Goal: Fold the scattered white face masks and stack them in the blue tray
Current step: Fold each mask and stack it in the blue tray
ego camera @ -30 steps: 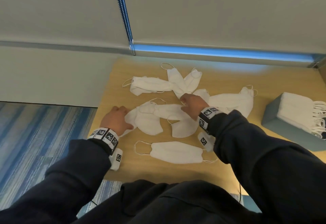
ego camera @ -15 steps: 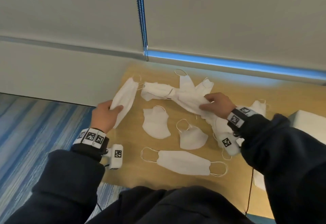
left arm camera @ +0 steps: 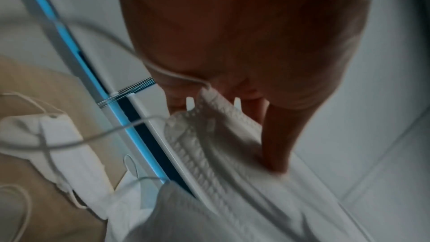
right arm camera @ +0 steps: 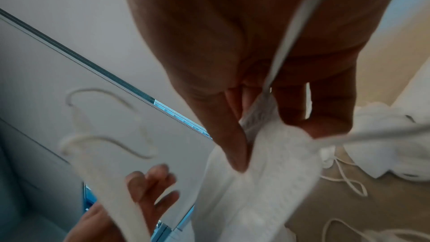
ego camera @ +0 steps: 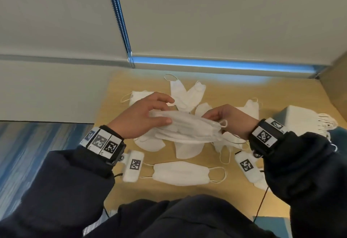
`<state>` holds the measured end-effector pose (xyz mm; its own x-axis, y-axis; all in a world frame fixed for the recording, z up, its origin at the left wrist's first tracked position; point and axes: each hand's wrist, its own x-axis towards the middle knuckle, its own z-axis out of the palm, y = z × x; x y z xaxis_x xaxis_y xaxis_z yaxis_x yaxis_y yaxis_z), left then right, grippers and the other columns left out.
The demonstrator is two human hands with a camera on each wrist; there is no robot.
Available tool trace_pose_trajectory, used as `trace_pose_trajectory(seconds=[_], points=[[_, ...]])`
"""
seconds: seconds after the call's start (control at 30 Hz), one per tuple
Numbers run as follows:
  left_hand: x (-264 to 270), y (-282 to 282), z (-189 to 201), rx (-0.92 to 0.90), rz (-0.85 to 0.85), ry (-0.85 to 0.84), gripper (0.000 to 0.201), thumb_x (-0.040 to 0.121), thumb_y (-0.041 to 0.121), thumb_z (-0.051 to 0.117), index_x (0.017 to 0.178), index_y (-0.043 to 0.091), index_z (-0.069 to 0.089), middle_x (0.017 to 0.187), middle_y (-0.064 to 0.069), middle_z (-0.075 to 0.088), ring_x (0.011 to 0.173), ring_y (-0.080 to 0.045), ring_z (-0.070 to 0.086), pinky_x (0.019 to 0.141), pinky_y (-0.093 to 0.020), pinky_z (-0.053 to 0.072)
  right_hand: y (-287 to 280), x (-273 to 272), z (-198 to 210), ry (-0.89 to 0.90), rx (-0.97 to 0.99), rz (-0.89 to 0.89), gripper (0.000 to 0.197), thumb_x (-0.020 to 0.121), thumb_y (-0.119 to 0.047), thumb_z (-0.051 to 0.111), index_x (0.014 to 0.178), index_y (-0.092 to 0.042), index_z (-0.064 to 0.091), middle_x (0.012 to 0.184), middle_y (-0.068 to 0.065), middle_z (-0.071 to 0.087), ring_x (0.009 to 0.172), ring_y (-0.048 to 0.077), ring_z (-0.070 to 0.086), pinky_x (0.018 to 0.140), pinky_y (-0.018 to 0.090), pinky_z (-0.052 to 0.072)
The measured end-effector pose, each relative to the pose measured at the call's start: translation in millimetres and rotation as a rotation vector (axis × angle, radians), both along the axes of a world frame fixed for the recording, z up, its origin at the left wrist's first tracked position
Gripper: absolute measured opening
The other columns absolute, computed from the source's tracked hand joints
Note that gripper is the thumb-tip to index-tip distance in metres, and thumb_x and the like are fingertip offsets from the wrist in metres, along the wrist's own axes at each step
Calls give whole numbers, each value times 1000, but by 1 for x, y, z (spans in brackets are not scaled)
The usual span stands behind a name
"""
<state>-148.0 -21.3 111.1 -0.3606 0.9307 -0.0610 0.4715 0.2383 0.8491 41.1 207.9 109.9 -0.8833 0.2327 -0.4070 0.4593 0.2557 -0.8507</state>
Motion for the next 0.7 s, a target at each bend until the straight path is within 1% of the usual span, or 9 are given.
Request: trace_pose_trajectory(seconds=[0.03, 0.1, 0.2, 0.3, 0.37, 0.47, 0.57, 0.63, 0.7], points=[[3, 5, -5, -48, -65, 19, 6, 91, 29, 75, 96, 28, 73, 138, 24, 54, 130, 8, 46, 104, -7, 31, -3, 4, -4, 20, -62, -19, 20, 87, 8, 68, 103, 0, 76, 96, 17, 78, 73, 13, 70, 68, 23, 56], [8, 12, -23, -113, -129, 51, 6, 92, 28, 74, 97, 30, 71, 138, 22, 56, 130, 5, 47, 108, -17, 34, -8, 9, -14, 64, -186, -113, 23, 87, 6, 69, 109, 3, 73, 108, 25, 74, 78, 18, 70, 69, 26, 55], [15, 11, -49, -151, -65, 45, 6, 93, 29, 71, 96, 33, 70, 108, 15, 70, 104, -7, 62, 99, -38, 48, -13, 14, -30, 64, -299, -248, 22, 90, 1, 68, 110, -3, 75, 104, 22, 74, 80, 27, 68, 70, 34, 53], [20, 4, -63, -141, 4, -11, 7, 93, 30, 71, 93, 36, 69, 98, 15, 71, 95, -6, 63, 90, -37, 49, -20, 22, -38, -10, -356, -312, 20, 97, -15, 63, 110, -8, 76, 95, 20, 72, 72, 28, 65, 57, 32, 55], [22, -1, -66, -110, 51, -55, 6, 92, 29, 74, 96, 33, 71, 99, 17, 71, 96, -4, 64, 91, -32, 48, -24, 28, -41, -59, -416, -349, 33, 97, -32, 63, 113, -5, 75, 100, 24, 74, 77, 33, 68, 64, 37, 59], [21, -9, -68, -92, 114, -91, 9, 89, 27, 77, 96, 29, 73, 100, 18, 72, 99, -4, 64, 93, -30, 47, -27, 34, -42, -55, -474, -368, 53, 82, -47, 69, 118, -8, 71, 101, 22, 75, 83, 34, 72, 70, 42, 61], [17, -19, -70, -97, 156, -138, 9, 87, 27, 79, 95, 29, 75, 101, 14, 74, 99, -8, 67, 92, -31, 49, -24, 39, -43, 9, -461, -333, 45, 79, -22, 79, 122, -14, 68, 98, 12, 75, 84, 33, 74, 68, 42, 64], [16, -26, -72, -105, 185, -176, 11, 84, 26, 82, 94, 28, 76, 100, 14, 75, 96, -7, 68, 91, -31, 49, -23, 40, -47, 14, -422, -340, 36, 81, -4, 78, 116, -11, 70, 91, 8, 73, 80, 31, 73, 63, 39, 64], [17, -32, -74, -111, 218, -180, 15, 80, 28, 85, 92, 29, 76, 98, 16, 74, 92, -3, 67, 86, -29, 47, -24, 38, -50, -6, -363, -383, 20, 86, -2, 75, 105, -5, 74, 90, 12, 74, 74, 26, 71, 60, 36, 63]])
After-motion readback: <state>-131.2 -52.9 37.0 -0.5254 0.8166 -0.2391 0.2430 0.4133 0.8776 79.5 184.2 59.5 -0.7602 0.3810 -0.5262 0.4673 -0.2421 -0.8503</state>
